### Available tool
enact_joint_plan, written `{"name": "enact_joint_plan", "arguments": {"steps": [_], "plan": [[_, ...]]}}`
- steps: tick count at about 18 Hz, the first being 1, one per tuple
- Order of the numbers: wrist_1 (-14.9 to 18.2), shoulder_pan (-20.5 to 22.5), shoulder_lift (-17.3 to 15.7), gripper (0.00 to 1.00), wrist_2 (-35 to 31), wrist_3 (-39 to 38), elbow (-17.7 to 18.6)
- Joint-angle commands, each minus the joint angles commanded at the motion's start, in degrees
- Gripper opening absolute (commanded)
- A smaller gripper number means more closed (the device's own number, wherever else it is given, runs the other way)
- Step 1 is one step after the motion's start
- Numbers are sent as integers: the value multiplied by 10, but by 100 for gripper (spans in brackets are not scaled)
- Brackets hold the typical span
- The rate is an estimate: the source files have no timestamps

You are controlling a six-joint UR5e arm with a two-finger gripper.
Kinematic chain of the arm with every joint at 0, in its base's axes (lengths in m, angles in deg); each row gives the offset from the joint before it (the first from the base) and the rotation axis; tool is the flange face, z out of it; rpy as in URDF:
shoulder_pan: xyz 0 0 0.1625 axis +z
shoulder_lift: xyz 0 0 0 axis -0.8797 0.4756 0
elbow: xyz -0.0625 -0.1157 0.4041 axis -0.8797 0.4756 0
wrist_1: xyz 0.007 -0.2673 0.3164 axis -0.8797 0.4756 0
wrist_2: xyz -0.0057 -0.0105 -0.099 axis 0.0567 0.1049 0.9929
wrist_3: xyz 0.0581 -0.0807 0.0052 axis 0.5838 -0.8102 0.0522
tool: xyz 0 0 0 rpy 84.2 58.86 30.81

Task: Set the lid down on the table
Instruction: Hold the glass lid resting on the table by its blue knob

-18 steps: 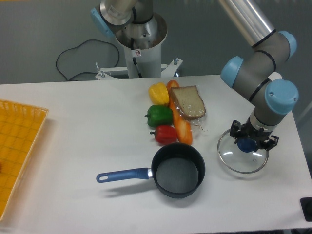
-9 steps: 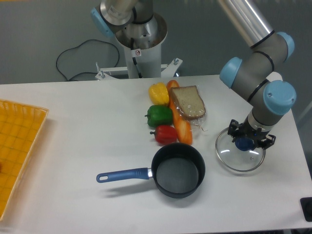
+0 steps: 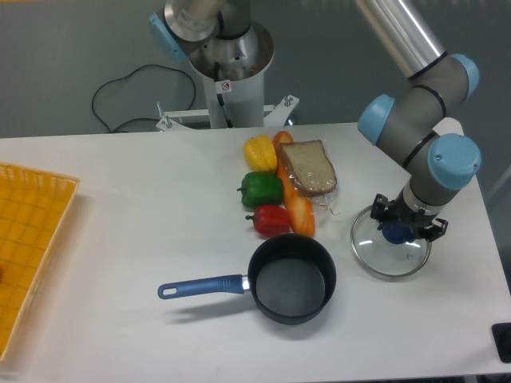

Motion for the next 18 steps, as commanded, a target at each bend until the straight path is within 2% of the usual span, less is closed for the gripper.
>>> {"name": "enact_joint_plan", "arguments": {"steps": [18], "plan": [[0, -1, 0, 57, 0, 0, 9]]}}
